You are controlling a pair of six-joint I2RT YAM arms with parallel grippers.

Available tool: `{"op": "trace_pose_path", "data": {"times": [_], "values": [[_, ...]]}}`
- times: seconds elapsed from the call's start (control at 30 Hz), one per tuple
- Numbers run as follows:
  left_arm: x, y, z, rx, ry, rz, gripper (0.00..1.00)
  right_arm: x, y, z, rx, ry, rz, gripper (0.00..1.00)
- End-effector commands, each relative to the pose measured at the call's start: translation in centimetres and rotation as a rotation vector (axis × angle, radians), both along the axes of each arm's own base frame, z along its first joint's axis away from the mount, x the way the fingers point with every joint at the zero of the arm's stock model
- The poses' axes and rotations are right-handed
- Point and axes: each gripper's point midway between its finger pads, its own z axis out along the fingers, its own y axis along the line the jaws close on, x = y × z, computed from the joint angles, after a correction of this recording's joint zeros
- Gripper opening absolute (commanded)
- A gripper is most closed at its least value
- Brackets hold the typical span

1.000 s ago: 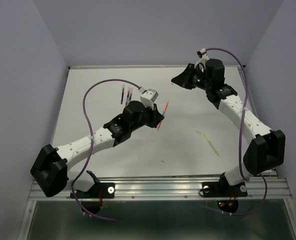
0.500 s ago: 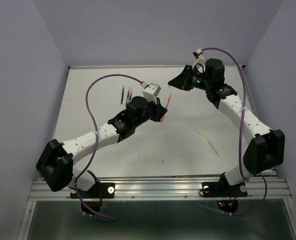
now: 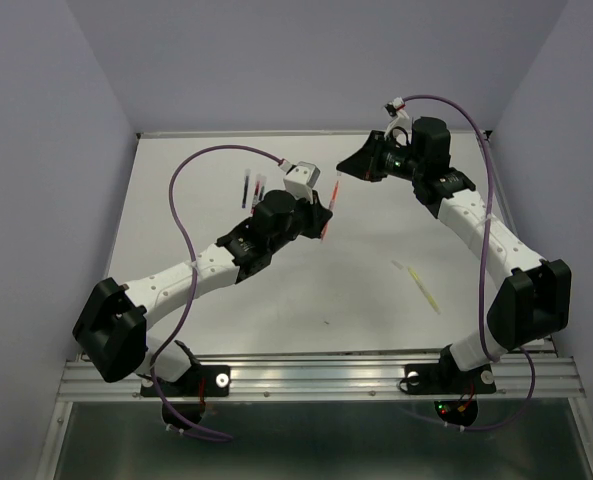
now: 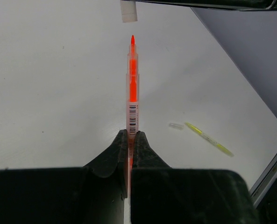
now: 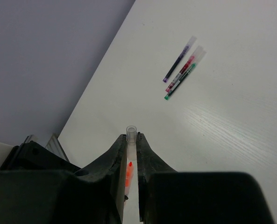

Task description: Insert the pens into the pen caps

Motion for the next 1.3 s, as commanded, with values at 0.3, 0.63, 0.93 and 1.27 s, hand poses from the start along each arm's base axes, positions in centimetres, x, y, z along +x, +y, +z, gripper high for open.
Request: {"op": "trace_pose_path", "data": {"times": [0.3, 0.63, 0.93, 1.27], "values": [[0.7, 0.0, 4.1, -0.066, -0.086, 0.032, 0.0, -1.0, 0.2, 4.9, 0.052, -0.155, 0.053, 0.12], [0.9, 0.1, 4.6, -0.065, -0.101, 0.038, 0.0, -0.4, 0.3, 4.1, 0.045, -0.137, 0.047, 0.12], [0.8, 0.0, 4.7, -0.06, -0.105, 0.031, 0.0, 0.7, 0.2, 3.2, 0.04, -0.113, 0.007, 0.13], [0.9, 0.2, 5.3, -0.058, -0.126, 0.032, 0.0, 0.8, 0.4, 2.6, 0.039, -0.095, 0.017, 0.13]]}}
